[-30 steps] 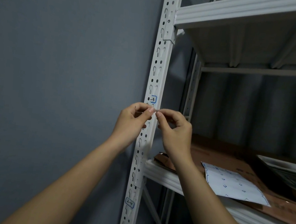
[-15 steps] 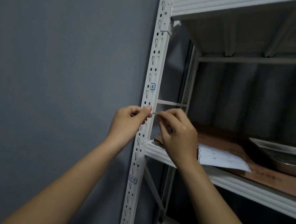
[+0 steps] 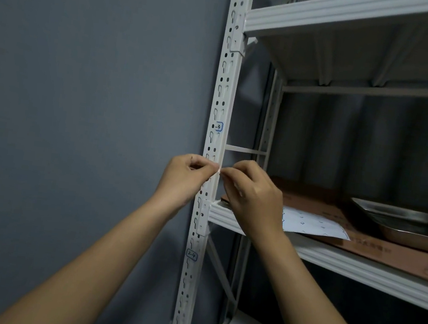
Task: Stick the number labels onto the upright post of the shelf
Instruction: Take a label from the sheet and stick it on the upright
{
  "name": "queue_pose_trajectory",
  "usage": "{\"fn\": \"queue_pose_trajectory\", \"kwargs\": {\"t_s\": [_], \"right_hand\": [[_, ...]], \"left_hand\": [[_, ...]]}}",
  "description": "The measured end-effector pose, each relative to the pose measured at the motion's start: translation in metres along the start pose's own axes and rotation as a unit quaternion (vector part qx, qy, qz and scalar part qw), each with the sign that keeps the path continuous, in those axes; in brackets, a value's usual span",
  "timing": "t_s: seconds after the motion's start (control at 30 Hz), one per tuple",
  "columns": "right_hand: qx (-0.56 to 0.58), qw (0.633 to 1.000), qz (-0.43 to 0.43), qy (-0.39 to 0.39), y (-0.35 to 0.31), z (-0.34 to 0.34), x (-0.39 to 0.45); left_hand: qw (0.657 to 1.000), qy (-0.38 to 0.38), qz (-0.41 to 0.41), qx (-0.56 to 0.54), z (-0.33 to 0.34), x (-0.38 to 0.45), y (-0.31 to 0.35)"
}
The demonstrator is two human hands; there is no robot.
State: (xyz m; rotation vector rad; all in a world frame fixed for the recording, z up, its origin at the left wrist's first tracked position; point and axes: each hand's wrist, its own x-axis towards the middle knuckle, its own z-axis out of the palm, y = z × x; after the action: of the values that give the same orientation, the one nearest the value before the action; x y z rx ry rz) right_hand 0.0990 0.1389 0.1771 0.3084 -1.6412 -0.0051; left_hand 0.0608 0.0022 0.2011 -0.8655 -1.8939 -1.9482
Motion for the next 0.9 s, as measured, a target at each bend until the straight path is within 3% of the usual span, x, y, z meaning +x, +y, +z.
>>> {"fn": "queue_pose_trajectory", "kwargs": {"t_s": [0.33, 0.8, 0.9], "right_hand": [[0.124, 0.988, 0.077, -0.042, 0.010, 0.007, -0.003], [0.006, 0.994, 0.039, -0.104, 0.022, 0.005, -0.001], [0.035, 0.992, 0.067, -0.103, 0.026, 0.006, -0.004]], "left_hand": [[0.999, -0.025, 0.020, 0.041, 0.004, 0.006, -0.006], [0.997, -0.061, 0.022, 0.040, 0.014, 0.009, -0.020], [0.997, -0.063, 0.019, 0.037, 0.017, 0.011, -0.021]]}}
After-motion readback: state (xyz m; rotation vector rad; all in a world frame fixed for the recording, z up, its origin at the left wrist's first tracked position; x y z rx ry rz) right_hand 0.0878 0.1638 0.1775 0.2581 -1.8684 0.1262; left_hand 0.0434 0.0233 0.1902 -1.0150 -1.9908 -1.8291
